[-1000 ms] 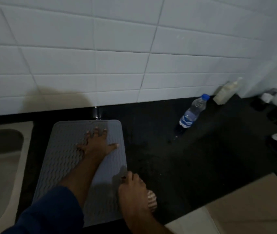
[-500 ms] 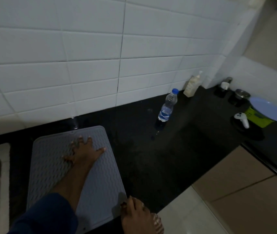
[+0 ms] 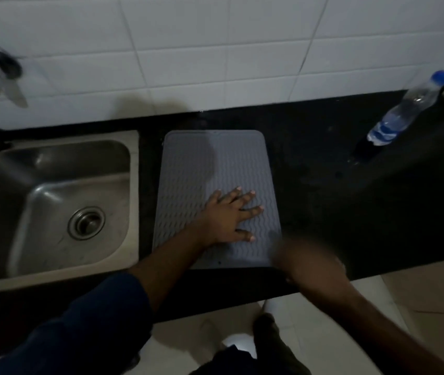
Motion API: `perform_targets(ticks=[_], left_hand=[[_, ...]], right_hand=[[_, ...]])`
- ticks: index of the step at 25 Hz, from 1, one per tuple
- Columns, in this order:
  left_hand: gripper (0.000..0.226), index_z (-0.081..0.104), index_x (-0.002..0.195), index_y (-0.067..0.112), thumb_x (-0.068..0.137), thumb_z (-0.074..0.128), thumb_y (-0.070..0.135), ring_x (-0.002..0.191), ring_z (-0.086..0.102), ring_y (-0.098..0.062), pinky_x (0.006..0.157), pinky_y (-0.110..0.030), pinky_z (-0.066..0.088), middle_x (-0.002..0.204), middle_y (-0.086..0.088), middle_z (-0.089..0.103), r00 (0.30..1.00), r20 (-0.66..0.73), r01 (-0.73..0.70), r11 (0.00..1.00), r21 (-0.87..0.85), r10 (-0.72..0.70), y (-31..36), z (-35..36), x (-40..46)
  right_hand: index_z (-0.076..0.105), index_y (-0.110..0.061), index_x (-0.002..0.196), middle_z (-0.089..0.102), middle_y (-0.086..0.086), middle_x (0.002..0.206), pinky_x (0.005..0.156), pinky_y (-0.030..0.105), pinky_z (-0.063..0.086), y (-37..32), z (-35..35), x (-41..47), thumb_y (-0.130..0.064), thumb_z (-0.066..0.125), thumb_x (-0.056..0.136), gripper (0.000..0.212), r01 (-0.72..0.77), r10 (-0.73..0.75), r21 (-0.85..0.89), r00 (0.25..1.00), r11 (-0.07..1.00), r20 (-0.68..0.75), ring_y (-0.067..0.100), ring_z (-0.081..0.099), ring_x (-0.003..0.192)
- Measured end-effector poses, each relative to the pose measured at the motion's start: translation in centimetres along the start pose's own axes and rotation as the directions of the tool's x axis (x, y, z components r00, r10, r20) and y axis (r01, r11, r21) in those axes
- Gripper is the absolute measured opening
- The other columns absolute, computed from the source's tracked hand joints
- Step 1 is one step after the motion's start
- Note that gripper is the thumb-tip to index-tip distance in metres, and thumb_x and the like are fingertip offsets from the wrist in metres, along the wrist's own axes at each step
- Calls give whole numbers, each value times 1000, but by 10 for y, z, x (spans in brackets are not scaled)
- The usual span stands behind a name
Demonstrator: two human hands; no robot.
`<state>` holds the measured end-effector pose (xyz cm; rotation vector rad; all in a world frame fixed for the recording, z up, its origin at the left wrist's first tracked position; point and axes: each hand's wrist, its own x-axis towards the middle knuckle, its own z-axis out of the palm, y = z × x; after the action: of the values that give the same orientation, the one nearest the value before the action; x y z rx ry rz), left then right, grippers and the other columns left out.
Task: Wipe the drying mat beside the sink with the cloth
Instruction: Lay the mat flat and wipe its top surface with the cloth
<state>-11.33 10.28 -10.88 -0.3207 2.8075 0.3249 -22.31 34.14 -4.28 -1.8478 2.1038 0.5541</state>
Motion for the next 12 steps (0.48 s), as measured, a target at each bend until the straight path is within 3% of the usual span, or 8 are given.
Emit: perform_targets(ticks=[3,5,7,10,12], left_hand=[[84,14,152,48,80,34,85,149,9,-33,111,-65,13,166,3,5,1000,-11,-4,995,96,5,2,-13,5],[84,16,152,46,80,34,85,146,13,-34,107,-67,16,165,2,8,1000,21,-8,992,127,5,6,-23,5],[83,17,153,46,81,36,84,143,16,-34,105,-66,20,164,-1,11,998,61,-24,990,141,16,7,-35,7],[71,22,151,48,88,40,74,141,18,-35,108,-60,24,163,-2,12,982,184,-57,988,143,30,7,-61,16],[62,22,151,49,94,41,63,142,16,-38,112,-59,21,163,-2,9,956,288,-93,985,143,48,4,-78,24]], right_hand=[[73,-25,106,63,7,109,65,41,55,0,-12,11,-34,83,68,41,196,-204,-113,977,974,-67,26,62,90],[69,-25,104,63,6,109,67,44,56,-26,-10,22,-29,65,81,24,285,-319,-183,927,941,-197,28,64,94],[67,-23,105,64,6,110,67,47,56,-67,-1,40,-21,48,90,24,426,-464,-191,851,884,-247,29,65,96],[71,-25,93,67,0,91,58,34,48,-126,-19,66,-17,55,86,19,549,-598,-238,747,801,-289,23,63,80],[73,-28,68,66,-9,68,48,28,32,-144,-64,77,-16,53,76,25,541,-566,-169,799,824,-202,12,60,64]])
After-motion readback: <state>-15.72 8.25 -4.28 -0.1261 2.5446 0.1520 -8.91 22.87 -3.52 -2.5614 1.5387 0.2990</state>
